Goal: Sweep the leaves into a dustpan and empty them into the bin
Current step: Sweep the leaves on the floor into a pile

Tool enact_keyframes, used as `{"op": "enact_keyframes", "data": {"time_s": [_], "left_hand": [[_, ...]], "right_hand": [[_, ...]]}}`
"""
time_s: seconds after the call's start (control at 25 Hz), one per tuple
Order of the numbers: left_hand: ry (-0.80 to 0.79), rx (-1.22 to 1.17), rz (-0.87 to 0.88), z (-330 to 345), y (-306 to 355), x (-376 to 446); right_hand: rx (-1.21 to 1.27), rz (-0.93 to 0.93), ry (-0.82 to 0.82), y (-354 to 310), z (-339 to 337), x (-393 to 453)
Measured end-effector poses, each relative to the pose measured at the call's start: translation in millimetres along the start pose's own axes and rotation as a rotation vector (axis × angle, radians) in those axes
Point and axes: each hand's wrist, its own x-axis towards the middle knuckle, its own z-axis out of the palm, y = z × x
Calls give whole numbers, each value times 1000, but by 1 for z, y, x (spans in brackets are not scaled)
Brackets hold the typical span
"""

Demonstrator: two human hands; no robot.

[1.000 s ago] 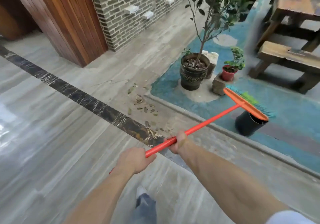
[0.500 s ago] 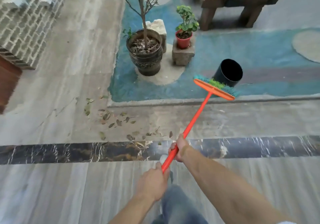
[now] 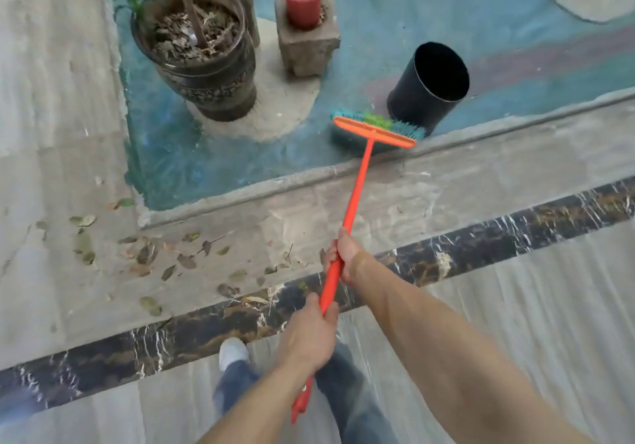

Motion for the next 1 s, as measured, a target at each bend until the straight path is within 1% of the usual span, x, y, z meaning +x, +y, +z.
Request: {"op": "enact_keyframes", "data": {"time_s": [0.08, 0.2, 0.24, 0.32, 0.4, 0.48, 0.56, 0.64, 0.72, 0.76, 0.84, 0.92, 1.0], "left_hand": [[-73, -34, 13, 0, -11, 37], [-253, -330, -61, -7, -44, 68], [-288, -356, -83, -12, -61, 72], [-308, -344, -120, -19, -92, 64], [-322, -391, -190, -24, -120, 29], [-296, -422, -264, -34, -146, -23], [-216, -380, -303, -43, -163, -71], [-161, -273, -327, -43, -178, -109], [-95, -150, -326, -43, -183, -136], [-75, -152, -290, -42, -182, -142], [-111, -189, -234, -35, -166, -133], [-192, -152, -173, -25, -135, -99], [-240, -128, -62, -11, -96, -51]], "right_hand": [[8, -30, 24, 2, 10, 32], [21, -5, 41, 21, 23, 62], [32, 9, 51, 32, 32, 69], [-7, 63, 72, 60, 52, 68], [-79, 134, 74, 100, 70, 53], [-104, 208, 72, 139, 86, 22], [-115, 276, 63, 173, 99, -14], [-119, 306, 52, 205, 107, -44], [-75, 297, 64, 225, 105, -64], [-44, 279, 73, 227, 101, -68], [6, 213, 109, 209, 83, -61], [66, 108, 162, 168, 55, -39], [107, 27, 215, 116, 21, -11]]}}
